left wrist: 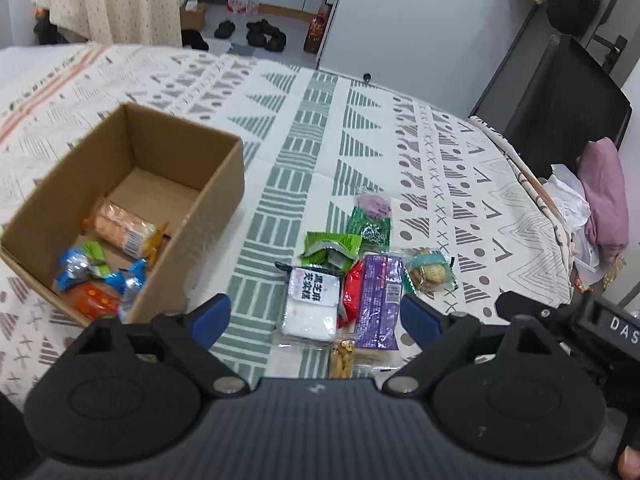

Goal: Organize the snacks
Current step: 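Grasp the purple bar with the right tool while the left tool grasps the white rice cake pack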

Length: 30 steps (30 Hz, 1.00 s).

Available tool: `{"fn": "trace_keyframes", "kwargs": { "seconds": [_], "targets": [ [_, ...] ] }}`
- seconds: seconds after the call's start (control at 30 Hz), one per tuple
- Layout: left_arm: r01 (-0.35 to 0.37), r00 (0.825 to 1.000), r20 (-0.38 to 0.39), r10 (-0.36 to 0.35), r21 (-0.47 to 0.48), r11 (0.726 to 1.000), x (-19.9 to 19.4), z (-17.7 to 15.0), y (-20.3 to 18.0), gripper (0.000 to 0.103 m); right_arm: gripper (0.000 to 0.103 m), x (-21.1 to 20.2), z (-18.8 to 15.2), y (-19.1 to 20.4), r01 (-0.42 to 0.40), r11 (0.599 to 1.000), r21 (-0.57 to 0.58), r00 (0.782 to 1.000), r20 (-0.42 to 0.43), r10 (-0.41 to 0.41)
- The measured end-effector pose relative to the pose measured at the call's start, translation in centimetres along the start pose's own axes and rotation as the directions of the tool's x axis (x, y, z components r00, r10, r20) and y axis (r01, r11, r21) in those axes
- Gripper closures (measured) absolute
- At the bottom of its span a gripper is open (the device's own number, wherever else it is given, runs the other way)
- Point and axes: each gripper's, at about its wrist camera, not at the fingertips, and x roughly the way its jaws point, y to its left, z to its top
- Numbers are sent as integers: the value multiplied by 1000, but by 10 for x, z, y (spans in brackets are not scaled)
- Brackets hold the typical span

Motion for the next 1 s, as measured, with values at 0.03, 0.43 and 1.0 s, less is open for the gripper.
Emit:
{"fn": "trace_keyframes", "kwargs": {
  "seconds": [0.03, 0.43, 1.0],
  "targets": [
    [-1, 1000, -10, 1, -2, 1000, 5, 0, 1, 17, 26, 4, 0, 0, 0, 1000, 5, 1000, -11, 0],
    [16, 994, -105, -19, -22, 1000, 54, -1, 6, 46, 51, 50, 2, 6, 19, 1000, 19, 993, -115, -17],
    [-18, 983, -185, 11, -37, 999, 108, 4, 11, 53, 82, 103, -5, 5, 57, 998, 36, 973, -227, -47]
  ]
}}
